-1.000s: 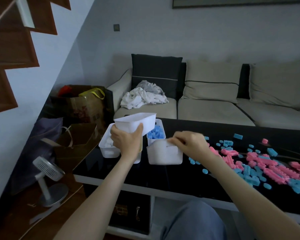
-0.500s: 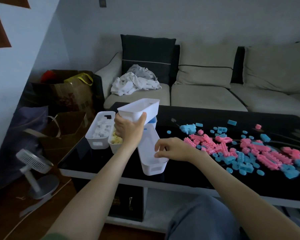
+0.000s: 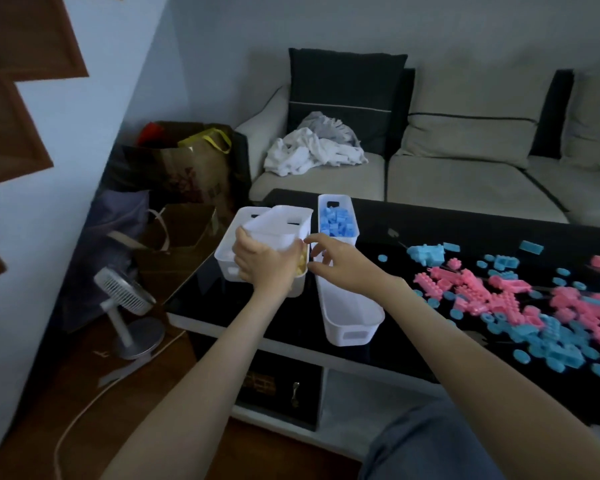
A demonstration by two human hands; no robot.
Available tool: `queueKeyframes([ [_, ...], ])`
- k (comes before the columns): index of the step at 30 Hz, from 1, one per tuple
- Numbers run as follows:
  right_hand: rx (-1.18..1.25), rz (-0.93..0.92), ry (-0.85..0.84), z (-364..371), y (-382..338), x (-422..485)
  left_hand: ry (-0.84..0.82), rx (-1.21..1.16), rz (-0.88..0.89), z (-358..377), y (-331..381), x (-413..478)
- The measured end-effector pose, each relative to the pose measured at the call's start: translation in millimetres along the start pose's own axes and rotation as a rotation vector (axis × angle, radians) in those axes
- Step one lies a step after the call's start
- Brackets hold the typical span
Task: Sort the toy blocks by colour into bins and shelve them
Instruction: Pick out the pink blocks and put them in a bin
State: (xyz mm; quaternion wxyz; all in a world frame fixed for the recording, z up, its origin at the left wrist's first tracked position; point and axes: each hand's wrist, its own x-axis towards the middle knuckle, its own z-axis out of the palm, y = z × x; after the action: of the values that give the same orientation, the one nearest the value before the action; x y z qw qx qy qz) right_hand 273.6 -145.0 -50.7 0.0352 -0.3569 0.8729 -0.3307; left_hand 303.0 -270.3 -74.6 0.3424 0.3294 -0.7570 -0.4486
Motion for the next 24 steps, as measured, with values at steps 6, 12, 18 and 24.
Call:
queueKeyframes([
  [6, -0.003, 0.049, -0.023, 9.6, -2.7, 1.8, -0.033, 0.055, 0.128, -5.8, -1.4, -5.5],
  [12, -0.008, 0.076, -0.008, 1.4, -3.9, -9.7, -0.053, 0.103, 0.353, -16.0, 5.4, -21.1],
  [18, -0.303, 0.117, 0.010, -21.1, 1.7, -34.5, -0.100, 0.136, 0.907, 15.7, 28.4, -71.9],
  [24, -0.259, 0.319, 0.059, -45.5, 40.6, -65.5, -0.429, 0.031, 0.878, 59.4, 38.7, -104.3],
])
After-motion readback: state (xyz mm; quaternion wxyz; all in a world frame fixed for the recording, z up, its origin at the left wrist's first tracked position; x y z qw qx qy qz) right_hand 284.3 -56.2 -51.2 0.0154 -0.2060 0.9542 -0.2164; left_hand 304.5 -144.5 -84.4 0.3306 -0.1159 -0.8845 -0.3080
